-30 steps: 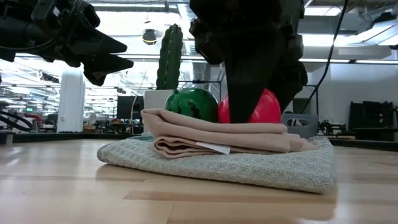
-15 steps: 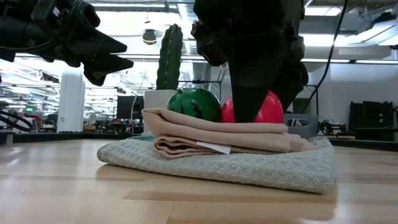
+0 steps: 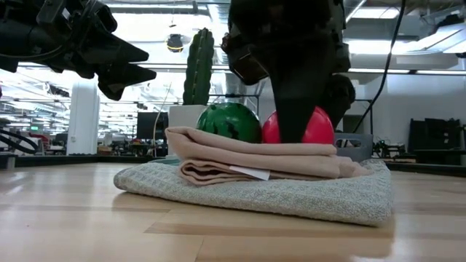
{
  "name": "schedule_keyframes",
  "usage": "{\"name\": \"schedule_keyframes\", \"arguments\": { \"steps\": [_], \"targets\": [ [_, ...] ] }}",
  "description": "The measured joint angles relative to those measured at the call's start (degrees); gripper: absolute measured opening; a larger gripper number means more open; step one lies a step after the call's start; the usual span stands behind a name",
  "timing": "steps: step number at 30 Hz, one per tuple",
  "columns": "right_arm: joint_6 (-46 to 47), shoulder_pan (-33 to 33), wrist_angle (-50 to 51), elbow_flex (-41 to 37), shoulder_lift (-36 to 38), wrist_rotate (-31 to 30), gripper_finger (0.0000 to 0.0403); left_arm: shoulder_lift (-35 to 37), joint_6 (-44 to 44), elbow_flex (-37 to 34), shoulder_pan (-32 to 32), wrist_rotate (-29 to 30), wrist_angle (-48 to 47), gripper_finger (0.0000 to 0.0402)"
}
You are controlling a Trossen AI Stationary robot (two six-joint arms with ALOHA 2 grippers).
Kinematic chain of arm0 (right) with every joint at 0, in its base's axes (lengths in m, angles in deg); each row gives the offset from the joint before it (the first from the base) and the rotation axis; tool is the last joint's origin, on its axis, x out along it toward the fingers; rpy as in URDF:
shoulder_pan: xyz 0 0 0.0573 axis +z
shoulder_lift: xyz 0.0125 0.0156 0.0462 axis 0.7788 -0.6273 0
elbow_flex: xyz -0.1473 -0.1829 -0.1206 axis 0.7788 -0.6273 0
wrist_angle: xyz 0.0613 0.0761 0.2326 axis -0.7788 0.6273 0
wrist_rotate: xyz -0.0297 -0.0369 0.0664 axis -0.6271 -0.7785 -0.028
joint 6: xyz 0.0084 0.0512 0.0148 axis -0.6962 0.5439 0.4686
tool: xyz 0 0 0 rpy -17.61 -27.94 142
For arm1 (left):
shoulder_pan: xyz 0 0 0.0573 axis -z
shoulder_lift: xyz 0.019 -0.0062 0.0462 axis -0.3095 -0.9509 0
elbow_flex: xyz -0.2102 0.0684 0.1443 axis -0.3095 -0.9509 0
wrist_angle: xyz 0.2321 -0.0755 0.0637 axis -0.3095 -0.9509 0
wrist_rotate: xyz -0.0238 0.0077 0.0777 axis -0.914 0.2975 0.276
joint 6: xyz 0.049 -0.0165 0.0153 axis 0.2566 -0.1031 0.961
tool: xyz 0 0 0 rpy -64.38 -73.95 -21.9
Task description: Pick and placing Produce into tupperware
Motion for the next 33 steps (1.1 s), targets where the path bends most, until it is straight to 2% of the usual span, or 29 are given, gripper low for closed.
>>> {"name": "schedule_keyframes", "arguments": {
  "steps": [11, 24, 33],
  "targets": [
    [-0.6, -0.6, -1.3, 0.0, 0.0, 0.4, 0.0306, 0.0, 0.0, 0.0, 0.0, 0.0, 0.0, 0.0213],
    [-1.0, -2.4, 4.4, 0.0, 1.0, 0.5, 0.0306, 0.0, 0.0, 0.0, 0.0, 0.0, 0.0, 0.0213],
    [-2.6, -5.0, 9.1, 0.0, 4.3, 0.3, 0.0305, 0.0, 0.1, 0.0, 0.0, 0.0, -0.2, 0.0213]
  ]
}}
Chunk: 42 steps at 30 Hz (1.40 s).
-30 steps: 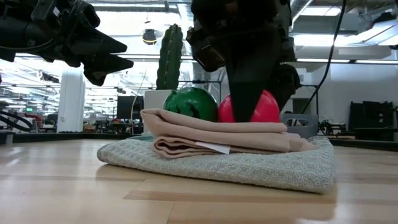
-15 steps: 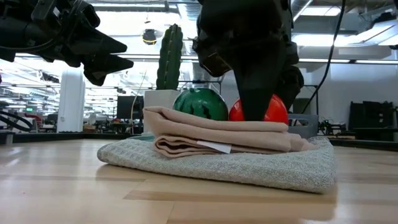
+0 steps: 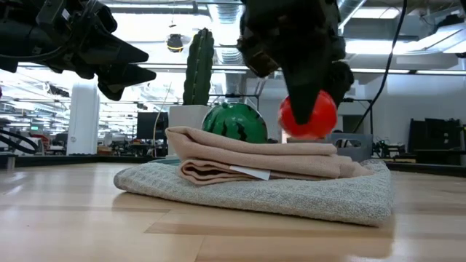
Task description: Pick and placing Produce into tupperware
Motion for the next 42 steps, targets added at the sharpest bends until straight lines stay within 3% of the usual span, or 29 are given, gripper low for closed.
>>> {"name": "schedule_keyframes", "arguments": {
  "steps": [7, 12, 17, 24, 35, 42],
  "targets": [
    [-2.4, -4.0, 5.7, 0.0, 4.3, -2.4, 0.0305, 0.0, 0.0, 0.0, 0.0, 0.0, 0.0, 0.0213],
    [-4.4, -8.0, 11.9, 0.0, 8.1, -7.4, 0.0305, 0.0, 0.0, 0.0, 0.0, 0.0, 0.3, 0.0213],
    [-6.8, -13.8, 15.3, 0.0, 12.0, -11.8, 0.0305, 0.0, 0.0, 0.0, 0.0, 0.0, 0.3, 0.0213],
    [-10.7, -24.1, 15.6, 0.0, 16.1, -12.5, 0.0305, 0.0, 0.1, 0.0, 0.0, -0.4, 0.3, 0.0213],
    [-13.0, -41.2, 17.0, 0.0, 16.6, -13.2, 0.0305, 0.0, 0.0, 0.0, 0.0, -1.2, 0.0, 0.0213],
    [-11.9, -47.6, 17.0, 0.0, 16.5, -16.3, 0.0306, 0.0, -0.6, 0.0, 0.0, -1.3, 0.0, 0.0213]
  ]
}}
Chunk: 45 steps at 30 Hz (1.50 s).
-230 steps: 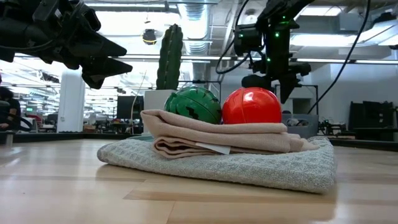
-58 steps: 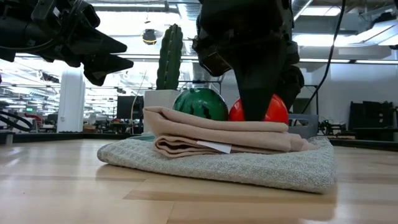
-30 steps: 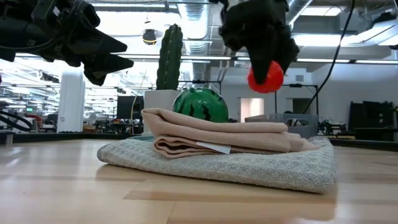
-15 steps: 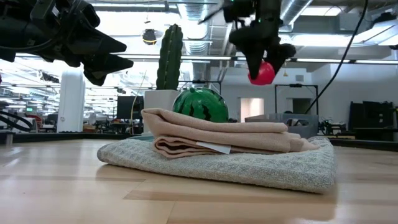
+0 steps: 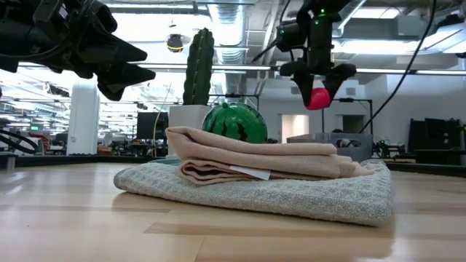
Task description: Pick and placing Produce into tupperware
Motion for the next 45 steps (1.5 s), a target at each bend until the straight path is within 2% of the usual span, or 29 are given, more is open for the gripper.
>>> {"name": "schedule_keyframes", "arguments": {
  "steps": [8, 19, 26, 29, 35, 37, 45],
  "targets": [
    [0.4, -1.7, -1.3, -1.6, -0.1, 1.5, 0.0306, 0.0, -0.3, 0.0, 0.0, 0.0, -0.9, 0.0213],
    [-0.4, -2.6, -4.7, -8.7, -0.1, 0.6, 0.0306, 0.0, -0.3, 0.0, 0.0, 0.0, -0.9, 0.0213],
    [-1.1, -2.7, -8.1, -9.2, -0.1, 0.6, 0.0310, 0.0, -0.3, 0.0, 0.0, 0.0, -0.9, 0.0213],
    [-1.1, -2.7, -8.1, -9.2, -0.1, 0.6, 0.0326, 0.0, -0.3, 0.0, 0.0, 0.0, -0.9, 0.0213],
    [-0.9, -2.7, -8.3, -9.2, -0.1, -0.2, 0.0388, 0.0, -0.3, 0.0, 0.0, 0.0, -1.0, 0.0213],
    [-1.1, -2.7, -8.3, -9.2, -0.1, -0.2, 0.0395, 0.0, -0.3, 0.0, 0.0, 0.0, -1.0, 0.0213],
    [-3.9, -1.2, -7.6, -9.2, -0.1, 0.0, 0.0367, 0.0, -0.3, 0.0, 0.0, 0.0, -1.0, 0.0213]
  ]
}}
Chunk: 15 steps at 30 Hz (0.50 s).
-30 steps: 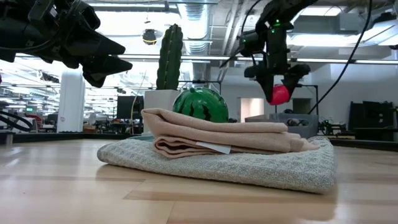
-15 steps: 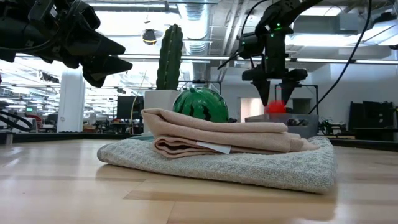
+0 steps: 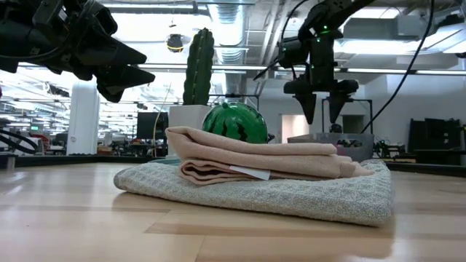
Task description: Pick and placing Produce into tupperware
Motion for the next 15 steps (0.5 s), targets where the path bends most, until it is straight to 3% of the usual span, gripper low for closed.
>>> {"name": "schedule_keyframes", "arguments": {
  "steps": [7, 15],
  "targets": [
    [-2.7, 10.0, -7.7, 0.0, 2.8, 0.3, 0.0364, 0.0, 0.1, 0.0, 0.0, 0.0, -0.2, 0.0213],
    [-8.6, 24.6, -22.4, 0.0, 12.8, -2.4, 0.0365, 0.0, 0.1, 0.0, 0.0, 0.1, -0.2, 0.0213]
  ]
}}
